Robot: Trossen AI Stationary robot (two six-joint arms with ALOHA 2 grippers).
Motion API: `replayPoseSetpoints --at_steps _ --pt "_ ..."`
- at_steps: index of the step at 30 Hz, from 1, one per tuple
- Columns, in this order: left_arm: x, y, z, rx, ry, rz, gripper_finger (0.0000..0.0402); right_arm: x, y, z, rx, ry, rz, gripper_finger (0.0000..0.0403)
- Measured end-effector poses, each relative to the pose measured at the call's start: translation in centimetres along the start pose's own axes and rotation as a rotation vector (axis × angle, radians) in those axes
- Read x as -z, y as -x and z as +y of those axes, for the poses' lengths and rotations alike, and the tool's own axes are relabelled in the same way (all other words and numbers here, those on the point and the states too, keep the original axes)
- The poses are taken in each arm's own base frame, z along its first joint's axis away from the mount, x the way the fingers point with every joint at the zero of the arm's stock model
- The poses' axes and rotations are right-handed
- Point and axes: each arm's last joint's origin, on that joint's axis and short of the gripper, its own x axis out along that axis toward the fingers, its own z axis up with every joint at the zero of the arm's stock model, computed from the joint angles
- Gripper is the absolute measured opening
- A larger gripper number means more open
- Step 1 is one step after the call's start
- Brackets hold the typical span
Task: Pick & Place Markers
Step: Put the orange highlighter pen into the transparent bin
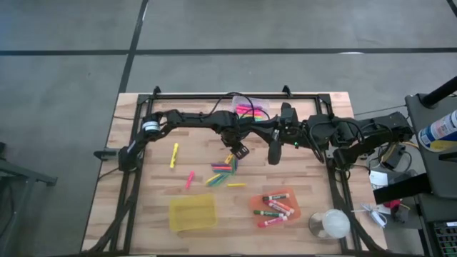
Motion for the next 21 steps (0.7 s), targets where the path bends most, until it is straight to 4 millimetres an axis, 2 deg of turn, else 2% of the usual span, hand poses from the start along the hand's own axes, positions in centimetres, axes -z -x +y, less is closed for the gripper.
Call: replayPoseSetpoints --at_steps 8,21 --pt "0.8 -2.1 0.3 0.010 -0.002 0.009 0.0143 0.0 0.0 0.0 0.000 0.000 0.000 0.0057" --pt "1.6 -3.4 0.7 0.001 0.014 0.024 0.0142 0.0 0.0 0.0 0.002 0.000 0.000 0.0057"
